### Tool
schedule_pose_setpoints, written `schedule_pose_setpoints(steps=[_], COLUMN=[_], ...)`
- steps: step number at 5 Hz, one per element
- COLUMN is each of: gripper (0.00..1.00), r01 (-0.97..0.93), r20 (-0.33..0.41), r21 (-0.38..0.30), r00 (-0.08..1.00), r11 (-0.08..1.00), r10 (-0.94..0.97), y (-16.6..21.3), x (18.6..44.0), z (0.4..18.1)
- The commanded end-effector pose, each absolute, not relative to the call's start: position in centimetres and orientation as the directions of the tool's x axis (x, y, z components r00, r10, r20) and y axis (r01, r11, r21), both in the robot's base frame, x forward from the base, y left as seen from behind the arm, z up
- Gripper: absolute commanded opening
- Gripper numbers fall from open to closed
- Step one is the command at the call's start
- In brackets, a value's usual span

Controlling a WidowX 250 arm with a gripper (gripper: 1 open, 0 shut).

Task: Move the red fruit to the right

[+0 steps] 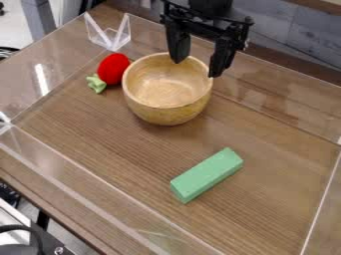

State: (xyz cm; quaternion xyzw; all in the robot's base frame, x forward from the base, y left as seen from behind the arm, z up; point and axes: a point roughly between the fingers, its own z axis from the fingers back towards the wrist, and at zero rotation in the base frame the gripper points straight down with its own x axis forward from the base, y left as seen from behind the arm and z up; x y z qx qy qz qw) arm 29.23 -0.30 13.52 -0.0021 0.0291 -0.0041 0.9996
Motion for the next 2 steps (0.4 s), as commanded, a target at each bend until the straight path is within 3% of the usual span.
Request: schedule_pose_setpoints(steps=[1, 2], gripper=[1.0, 1.0], r01=[0.026, 0.0], r20=[-0.068, -0.057], r21=[-0.006, -0.005], r00=[0.997, 0.998], r11=[1.0, 1.0], r10=[-0.026, 0.0], y=[1.7, 3.6], x=[29.3, 29.1], z=[13.2, 13.4])
